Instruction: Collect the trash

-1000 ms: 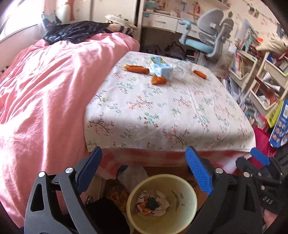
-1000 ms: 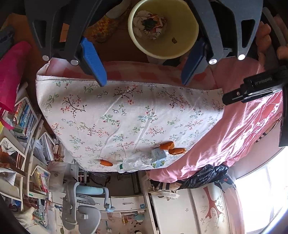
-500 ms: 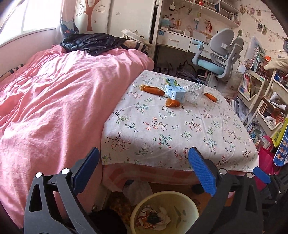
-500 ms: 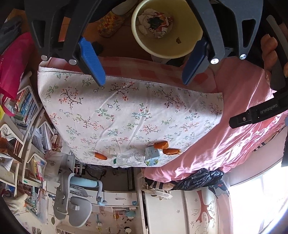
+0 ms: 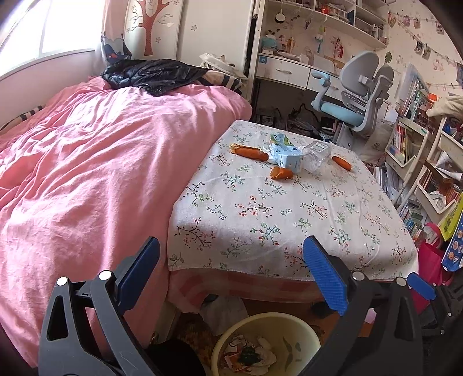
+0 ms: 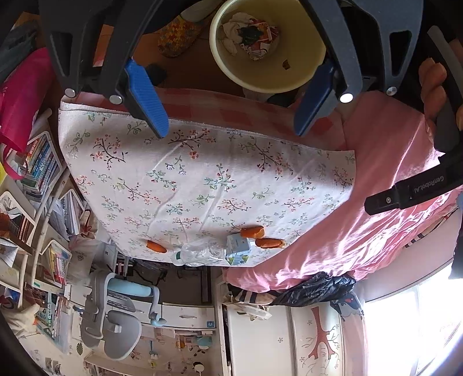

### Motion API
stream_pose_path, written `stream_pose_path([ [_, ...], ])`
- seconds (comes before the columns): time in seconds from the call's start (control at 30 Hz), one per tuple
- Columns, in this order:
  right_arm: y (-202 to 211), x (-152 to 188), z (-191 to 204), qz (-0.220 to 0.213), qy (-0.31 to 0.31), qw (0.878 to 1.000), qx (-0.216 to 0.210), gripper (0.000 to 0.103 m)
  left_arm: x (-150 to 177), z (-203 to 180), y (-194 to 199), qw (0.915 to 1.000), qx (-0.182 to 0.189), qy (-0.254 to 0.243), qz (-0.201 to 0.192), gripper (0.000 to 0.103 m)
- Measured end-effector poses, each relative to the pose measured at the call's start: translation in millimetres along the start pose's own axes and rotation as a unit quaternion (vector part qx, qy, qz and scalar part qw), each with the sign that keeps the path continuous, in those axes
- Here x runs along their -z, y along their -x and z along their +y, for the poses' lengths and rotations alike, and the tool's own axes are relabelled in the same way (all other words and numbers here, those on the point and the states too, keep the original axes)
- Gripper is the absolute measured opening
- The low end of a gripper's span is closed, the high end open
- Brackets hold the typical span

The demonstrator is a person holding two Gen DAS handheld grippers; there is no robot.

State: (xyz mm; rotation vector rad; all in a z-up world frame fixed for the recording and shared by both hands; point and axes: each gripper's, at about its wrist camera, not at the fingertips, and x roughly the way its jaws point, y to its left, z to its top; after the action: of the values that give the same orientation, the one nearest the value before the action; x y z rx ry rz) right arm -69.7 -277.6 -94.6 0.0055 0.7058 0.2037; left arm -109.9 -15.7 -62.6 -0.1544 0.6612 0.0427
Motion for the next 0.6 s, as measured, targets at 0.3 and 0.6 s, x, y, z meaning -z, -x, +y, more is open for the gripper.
stream_pose_path([
  [0.3,-1.3,-1.0,4.5,0.001,0.005,1.0,-0.003,0.085,-0.8,1.2,1.2,1.0,-0.001,0.001,-0.004,0.096],
  [0.6,-2.2,-1.5,7.9,0.0,0.006,1.0,-0.005,0.085,-3.2,3.4,1.7,0.9999,-0.002,0.009,-0.006,0.096],
])
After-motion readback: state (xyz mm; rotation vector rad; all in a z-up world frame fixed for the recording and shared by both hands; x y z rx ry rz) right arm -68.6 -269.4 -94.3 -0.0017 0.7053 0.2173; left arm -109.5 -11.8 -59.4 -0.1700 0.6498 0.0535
